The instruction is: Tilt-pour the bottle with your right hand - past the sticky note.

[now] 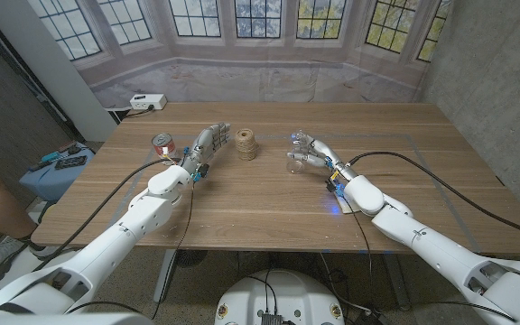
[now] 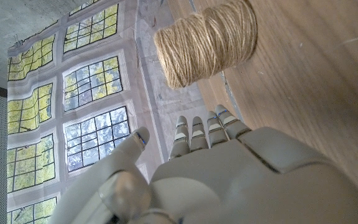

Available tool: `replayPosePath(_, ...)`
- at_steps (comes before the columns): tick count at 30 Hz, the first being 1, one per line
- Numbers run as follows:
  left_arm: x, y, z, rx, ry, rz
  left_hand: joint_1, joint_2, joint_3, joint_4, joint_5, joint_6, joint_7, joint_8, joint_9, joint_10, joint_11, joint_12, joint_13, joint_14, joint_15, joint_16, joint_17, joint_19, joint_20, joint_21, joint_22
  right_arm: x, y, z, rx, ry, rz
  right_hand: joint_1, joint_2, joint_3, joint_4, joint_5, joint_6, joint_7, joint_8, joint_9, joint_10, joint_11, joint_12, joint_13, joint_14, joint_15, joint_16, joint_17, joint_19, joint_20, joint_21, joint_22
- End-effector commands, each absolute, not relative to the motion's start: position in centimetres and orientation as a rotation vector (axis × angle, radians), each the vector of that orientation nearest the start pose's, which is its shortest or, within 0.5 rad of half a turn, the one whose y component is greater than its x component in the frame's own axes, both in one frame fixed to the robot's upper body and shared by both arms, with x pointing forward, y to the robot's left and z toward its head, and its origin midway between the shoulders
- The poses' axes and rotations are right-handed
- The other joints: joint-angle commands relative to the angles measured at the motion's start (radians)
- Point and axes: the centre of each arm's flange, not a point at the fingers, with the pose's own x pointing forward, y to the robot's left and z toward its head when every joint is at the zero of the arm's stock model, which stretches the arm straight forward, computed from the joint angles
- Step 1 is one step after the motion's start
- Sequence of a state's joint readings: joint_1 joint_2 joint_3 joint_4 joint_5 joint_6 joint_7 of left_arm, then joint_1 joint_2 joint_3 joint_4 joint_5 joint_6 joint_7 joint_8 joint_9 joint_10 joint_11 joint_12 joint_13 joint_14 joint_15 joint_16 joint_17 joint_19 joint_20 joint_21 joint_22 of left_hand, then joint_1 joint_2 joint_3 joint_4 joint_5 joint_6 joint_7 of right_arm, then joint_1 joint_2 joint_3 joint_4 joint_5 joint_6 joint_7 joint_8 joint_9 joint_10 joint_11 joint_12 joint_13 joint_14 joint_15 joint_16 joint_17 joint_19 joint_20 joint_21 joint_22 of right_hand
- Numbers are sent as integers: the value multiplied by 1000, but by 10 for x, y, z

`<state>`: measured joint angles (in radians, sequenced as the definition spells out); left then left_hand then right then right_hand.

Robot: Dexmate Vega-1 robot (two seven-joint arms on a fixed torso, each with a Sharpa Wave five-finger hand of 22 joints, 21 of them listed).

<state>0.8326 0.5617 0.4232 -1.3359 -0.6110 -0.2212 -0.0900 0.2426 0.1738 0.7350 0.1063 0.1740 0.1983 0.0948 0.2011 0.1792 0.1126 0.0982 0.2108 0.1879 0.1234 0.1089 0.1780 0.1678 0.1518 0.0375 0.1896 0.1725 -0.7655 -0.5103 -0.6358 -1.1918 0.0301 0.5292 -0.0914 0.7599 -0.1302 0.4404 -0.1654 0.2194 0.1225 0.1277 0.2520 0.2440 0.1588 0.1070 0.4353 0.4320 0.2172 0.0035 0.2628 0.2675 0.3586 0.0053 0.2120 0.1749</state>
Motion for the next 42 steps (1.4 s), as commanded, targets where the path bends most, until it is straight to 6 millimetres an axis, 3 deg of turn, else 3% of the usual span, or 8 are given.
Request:
replayPosePath(1,651,270,-38,75,-526,-304,-7,-6,7,-3,0,10,-2,-4,5,10,-1,5,6,9,-2,3,2,6,6,9,2,639,-183,-74,-613,-782,331,20,-4,12,-1,4,27,12,11,4,27,-4,24,17,31,-6,11,10,23,-4,7,1)
replayPosePath(14,652,269,-38,69,-524,-303,-6,-5,9,-5,0,13,-5,-6,5,14,-2,5,6,11,-2,2,2,8,6,10,2,641,-184,-74,-597,-794,324,43,-9,24,0,6,124,-19,39,11,99,-29,97,62,91,-42,24,31,66,-13,10,1)
replayPosePath(42,654,267,-36,69,-518,-303,-6,-4,11,-6,-1,18,-6,-7,6,18,-2,5,6,16,-2,3,2,13,6,11,3,646,-182,-75,-571,-810,317,84,-11,39,-1,11,187,-48,60,21,148,-69,165,110,161,-74,42,60,107,-17,10,1)
